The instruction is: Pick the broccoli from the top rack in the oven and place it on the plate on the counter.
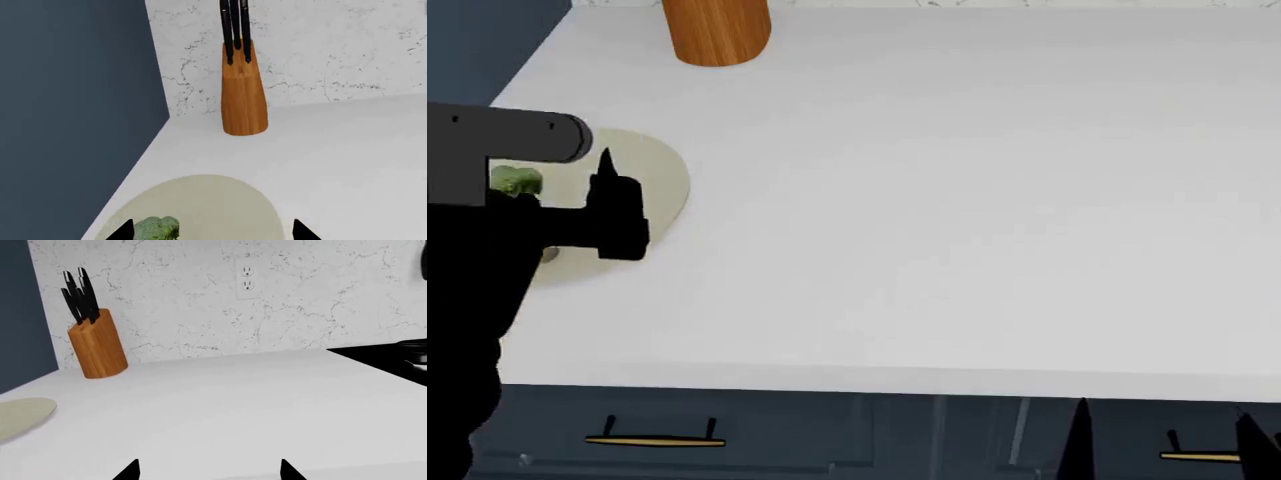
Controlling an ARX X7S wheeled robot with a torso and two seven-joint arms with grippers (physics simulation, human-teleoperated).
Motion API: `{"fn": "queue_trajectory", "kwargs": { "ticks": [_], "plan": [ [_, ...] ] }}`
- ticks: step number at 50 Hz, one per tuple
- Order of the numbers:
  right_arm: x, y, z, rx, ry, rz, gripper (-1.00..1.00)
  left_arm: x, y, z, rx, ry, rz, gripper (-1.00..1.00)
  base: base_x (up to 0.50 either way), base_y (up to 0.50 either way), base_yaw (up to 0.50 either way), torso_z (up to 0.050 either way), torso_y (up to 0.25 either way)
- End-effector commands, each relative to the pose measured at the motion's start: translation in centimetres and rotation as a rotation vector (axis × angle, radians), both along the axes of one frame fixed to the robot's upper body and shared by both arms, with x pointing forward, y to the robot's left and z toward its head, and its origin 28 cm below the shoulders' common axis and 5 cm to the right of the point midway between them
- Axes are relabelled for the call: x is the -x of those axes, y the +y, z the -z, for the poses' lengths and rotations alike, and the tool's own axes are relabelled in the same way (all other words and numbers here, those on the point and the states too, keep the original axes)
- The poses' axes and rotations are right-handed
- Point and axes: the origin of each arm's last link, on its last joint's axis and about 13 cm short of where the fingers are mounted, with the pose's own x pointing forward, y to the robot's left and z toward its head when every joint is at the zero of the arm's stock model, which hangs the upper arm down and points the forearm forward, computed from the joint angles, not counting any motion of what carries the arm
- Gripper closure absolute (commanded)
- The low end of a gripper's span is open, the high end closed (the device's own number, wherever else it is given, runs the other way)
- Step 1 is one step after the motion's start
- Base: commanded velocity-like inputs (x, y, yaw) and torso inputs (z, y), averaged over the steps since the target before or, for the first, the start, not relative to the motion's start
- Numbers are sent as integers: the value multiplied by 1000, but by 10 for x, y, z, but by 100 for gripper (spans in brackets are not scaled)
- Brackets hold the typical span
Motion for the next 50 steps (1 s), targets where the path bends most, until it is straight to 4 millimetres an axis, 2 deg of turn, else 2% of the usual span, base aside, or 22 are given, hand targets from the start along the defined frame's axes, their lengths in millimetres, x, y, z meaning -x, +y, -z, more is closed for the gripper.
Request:
{"fn": "queue_trajectory", "kwargs": {
  "ticks": [1, 6, 19, 30, 41, 50],
  "plan": [
    [2, 2, -4, 10, -23, 11, -100, 59, -8, 31, -54, -77, 79, -100, 0, 0, 0, 0, 0],
    [5, 1, -5, 8, -29, 13, -100, 83, -7, 48, -80, -74, 93, -100, 0, 0, 0, 0, 0],
    [8, -1, -1, 6, -28, 13, -100, 108, 2, 79, -112, -96, 60, -100, 0, 0, 0, 0, 0],
    [9, -2, 2, 5, -25, 18, -100, 123, 12, 91, -116, -112, 77, -100, 0, 0, 0, 0, 0],
    [13, -2, 6, 2, -28, 19, -100, 154, 25, 98, -163, -119, 140, -100, 0, 0, 0, 0, 0],
    [20, -1, 4, 9, -34, 18, -100, 163, 35, 98, -198, -110, 132, -100, 0, 0, 0, 0, 0]
  ]
}}
